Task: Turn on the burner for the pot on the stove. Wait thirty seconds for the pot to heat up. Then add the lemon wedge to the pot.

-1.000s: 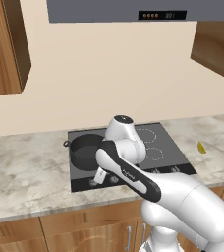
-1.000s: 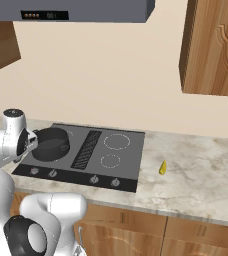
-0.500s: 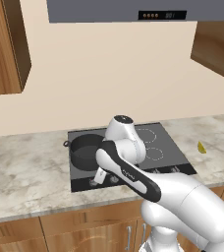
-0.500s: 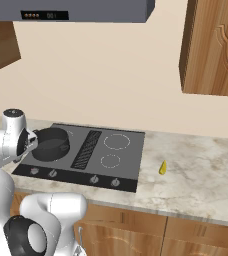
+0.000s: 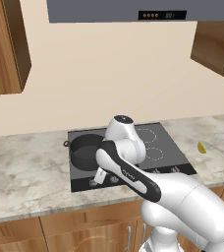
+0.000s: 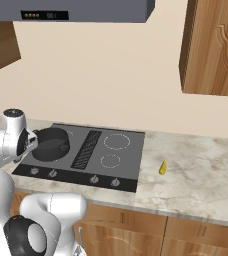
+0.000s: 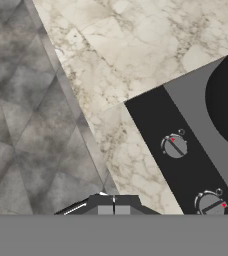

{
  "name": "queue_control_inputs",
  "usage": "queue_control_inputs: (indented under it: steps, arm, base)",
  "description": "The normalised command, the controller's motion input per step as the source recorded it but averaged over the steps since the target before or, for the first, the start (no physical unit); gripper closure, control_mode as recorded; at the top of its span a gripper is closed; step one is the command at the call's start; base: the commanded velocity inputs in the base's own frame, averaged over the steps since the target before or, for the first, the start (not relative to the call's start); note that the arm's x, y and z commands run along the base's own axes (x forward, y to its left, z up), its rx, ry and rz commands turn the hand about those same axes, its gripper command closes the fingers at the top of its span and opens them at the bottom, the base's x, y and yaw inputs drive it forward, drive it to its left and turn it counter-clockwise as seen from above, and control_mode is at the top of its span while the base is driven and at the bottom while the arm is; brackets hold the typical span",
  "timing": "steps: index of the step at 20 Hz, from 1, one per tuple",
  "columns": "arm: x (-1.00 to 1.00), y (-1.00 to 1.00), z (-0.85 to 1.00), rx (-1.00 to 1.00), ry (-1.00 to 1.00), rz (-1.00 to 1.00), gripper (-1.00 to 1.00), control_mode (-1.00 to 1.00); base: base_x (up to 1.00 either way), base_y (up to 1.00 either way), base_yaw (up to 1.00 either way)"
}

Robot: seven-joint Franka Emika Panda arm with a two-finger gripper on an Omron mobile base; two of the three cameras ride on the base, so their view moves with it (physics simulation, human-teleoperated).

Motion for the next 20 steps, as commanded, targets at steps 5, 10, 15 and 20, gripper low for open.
queue_control_inputs:
  steps: [5, 10, 15, 20]
  arm:
    - [0.0, 0.0, 0.0, 0.0, 0.0, 0.0, 1.0, -1.0]
    - [0.0, 0.0, 0.0, 0.0, 0.0, 0.0, 1.0, -1.0]
    - [0.0, 0.0, 0.0, 0.0, 0.0, 0.0, 1.0, -1.0]
    - [0.0, 0.0, 0.0, 0.0, 0.0, 0.0, 1.0, -1.0]
  base:
    - [0.0, 0.0, 0.0]
    - [0.0, 0.0, 0.0]
    - [0.0, 0.0, 0.0]
    - [0.0, 0.0, 0.0]
